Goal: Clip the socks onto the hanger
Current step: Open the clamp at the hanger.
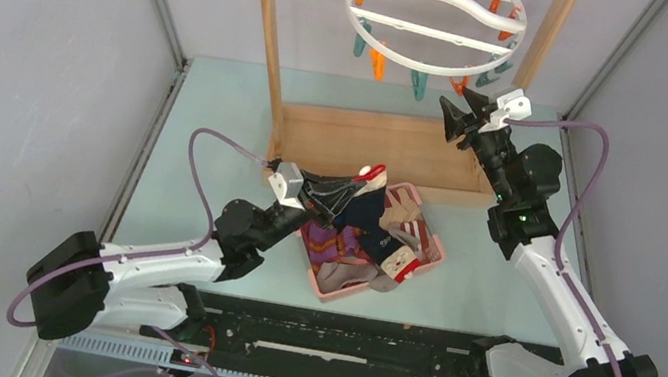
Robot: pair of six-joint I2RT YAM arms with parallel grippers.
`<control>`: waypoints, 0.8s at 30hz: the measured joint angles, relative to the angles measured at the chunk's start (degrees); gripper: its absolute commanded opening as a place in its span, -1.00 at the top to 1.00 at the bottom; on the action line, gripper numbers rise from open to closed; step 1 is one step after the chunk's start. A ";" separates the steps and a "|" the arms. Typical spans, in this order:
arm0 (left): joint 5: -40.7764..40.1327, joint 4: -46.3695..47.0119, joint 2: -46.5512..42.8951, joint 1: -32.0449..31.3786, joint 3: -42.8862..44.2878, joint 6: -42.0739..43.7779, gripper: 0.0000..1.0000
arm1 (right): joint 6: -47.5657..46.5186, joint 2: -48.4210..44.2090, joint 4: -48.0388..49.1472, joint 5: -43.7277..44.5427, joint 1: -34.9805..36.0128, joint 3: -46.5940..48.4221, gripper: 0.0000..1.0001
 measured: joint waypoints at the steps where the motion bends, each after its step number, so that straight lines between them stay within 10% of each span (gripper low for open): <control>1: -0.04 0.00 -0.11 0.00 0.00 0.04 0.99 | -0.17 0.37 0.13 0.39 0.04 0.33 -0.05; 24: -1.31 -0.02 -0.20 0.04 0.00 2.08 0.99 | -1.33 7.50 4.81 1.99 0.44 5.77 0.13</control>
